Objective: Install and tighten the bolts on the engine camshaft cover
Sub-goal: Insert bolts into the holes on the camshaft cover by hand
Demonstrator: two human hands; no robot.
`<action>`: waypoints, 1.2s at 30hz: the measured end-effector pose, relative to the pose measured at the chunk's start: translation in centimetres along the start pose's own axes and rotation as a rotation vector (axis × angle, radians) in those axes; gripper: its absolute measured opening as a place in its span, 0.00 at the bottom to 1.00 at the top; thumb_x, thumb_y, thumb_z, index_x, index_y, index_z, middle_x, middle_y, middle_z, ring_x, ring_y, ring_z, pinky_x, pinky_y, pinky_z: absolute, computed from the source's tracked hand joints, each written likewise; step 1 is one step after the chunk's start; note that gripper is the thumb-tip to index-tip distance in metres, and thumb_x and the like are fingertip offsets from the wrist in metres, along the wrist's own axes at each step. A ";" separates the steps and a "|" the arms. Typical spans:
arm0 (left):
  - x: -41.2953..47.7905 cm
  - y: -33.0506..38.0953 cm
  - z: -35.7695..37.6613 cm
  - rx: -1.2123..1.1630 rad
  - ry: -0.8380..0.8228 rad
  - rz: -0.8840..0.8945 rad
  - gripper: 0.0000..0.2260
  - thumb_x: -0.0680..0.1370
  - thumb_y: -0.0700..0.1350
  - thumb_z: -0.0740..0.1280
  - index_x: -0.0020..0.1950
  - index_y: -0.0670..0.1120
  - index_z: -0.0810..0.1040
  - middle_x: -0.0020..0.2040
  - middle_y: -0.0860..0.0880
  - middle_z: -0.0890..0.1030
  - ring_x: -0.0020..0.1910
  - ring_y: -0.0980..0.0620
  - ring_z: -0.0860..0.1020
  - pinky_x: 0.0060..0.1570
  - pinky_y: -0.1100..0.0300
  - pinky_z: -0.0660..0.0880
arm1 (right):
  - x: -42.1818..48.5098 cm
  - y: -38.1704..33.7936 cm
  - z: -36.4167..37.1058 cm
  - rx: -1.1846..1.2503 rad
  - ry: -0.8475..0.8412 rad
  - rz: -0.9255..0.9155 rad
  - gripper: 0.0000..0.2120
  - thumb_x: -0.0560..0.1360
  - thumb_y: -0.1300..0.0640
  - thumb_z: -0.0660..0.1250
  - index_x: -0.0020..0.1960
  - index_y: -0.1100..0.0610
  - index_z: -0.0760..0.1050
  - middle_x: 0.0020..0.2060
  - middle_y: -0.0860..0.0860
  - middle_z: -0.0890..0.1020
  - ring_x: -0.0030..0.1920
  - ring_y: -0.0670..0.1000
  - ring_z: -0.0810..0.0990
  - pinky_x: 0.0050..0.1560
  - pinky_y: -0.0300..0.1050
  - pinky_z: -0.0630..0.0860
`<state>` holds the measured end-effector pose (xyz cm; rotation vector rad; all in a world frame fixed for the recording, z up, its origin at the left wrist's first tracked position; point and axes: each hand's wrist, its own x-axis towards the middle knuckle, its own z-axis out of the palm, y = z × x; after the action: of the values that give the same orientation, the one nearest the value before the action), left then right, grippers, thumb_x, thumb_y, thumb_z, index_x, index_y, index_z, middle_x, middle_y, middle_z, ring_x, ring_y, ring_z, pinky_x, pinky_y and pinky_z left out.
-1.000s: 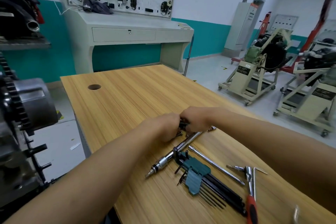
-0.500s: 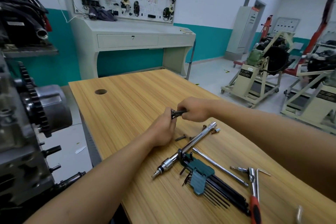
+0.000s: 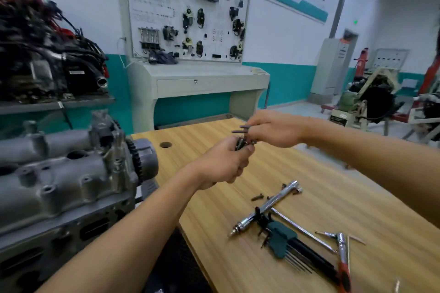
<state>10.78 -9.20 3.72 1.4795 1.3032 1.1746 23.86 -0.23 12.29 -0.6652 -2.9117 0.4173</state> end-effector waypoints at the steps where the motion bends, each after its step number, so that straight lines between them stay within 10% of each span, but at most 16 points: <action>1: -0.9 1.4 -0.4 0.022 0.006 0.006 0.09 0.86 0.46 0.58 0.45 0.48 0.66 0.31 0.52 0.66 0.25 0.58 0.63 0.23 0.65 0.60 | -0.4 -1.5 -0.9 0.028 0.009 -0.013 0.15 0.78 0.63 0.60 0.33 0.60 0.71 0.27 0.48 0.66 0.26 0.42 0.63 0.29 0.38 0.63; 8: -10.8 10.7 -7.0 0.073 0.210 0.041 0.07 0.86 0.43 0.58 0.48 0.48 0.69 0.29 0.53 0.65 0.23 0.58 0.62 0.19 0.67 0.58 | -0.5 -12.4 -4.7 0.342 0.103 -0.076 0.20 0.82 0.57 0.48 0.32 0.53 0.64 0.23 0.44 0.63 0.23 0.45 0.57 0.24 0.39 0.57; 14: -22.3 15.7 -15.7 0.056 0.596 -0.017 0.08 0.86 0.45 0.58 0.48 0.47 0.71 0.26 0.54 0.63 0.20 0.58 0.59 0.15 0.68 0.54 | 4.5 -23.3 -3.0 0.147 0.191 -0.285 0.15 0.79 0.60 0.61 0.49 0.75 0.73 0.29 0.54 0.66 0.28 0.48 0.60 0.28 0.41 0.59; 21: -31.7 14.5 -23.1 0.517 0.690 -0.221 0.21 0.85 0.50 0.59 0.32 0.47 0.65 0.25 0.51 0.62 0.21 0.55 0.60 0.18 0.65 0.58 | 10.1 -36.4 1.2 0.048 -0.031 -0.577 0.12 0.79 0.66 0.59 0.49 0.63 0.82 0.21 0.43 0.73 0.20 0.40 0.67 0.22 0.31 0.61; 25: -35.8 13.3 -26.1 0.338 0.688 -0.234 0.19 0.86 0.49 0.57 0.35 0.48 0.62 0.29 0.50 0.59 0.26 0.54 0.56 0.20 0.67 0.54 | 13.6 -40.5 2.9 0.110 -0.021 -0.620 0.12 0.79 0.67 0.59 0.53 0.75 0.75 0.28 0.56 0.69 0.21 0.42 0.61 0.22 0.35 0.58; 29: -37.8 11.3 -27.7 0.230 0.809 -0.220 0.17 0.86 0.49 0.57 0.37 0.48 0.63 0.29 0.50 0.62 0.25 0.54 0.57 0.20 0.66 0.55 | 16.8 -44.2 5.0 0.091 0.066 -0.672 0.10 0.80 0.66 0.58 0.55 0.67 0.76 0.30 0.50 0.74 0.26 0.40 0.70 0.24 0.32 0.62; 33: -38.3 10.1 -29.2 0.038 1.043 -0.100 0.10 0.85 0.43 0.59 0.45 0.45 0.70 0.33 0.48 0.74 0.22 0.58 0.63 0.18 0.67 0.59 | 19.0 -47.4 6.8 0.066 0.110 -0.639 0.11 0.79 0.65 0.59 0.58 0.67 0.74 0.46 0.63 0.80 0.39 0.55 0.75 0.33 0.50 0.68; 36: -38.4 9.4 -30.4 -0.046 1.147 -0.026 0.10 0.85 0.40 0.60 0.44 0.44 0.72 0.33 0.47 0.75 0.21 0.59 0.63 0.18 0.67 0.60 | 20.2 -49.0 7.7 0.088 0.096 -0.634 0.08 0.79 0.64 0.59 0.52 0.65 0.75 0.37 0.55 0.77 0.33 0.50 0.72 0.28 0.42 0.64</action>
<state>-17.84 -48.51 14.94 0.6717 1.9547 2.1406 -15.55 -35.54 20.59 0.2507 -2.7839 0.4077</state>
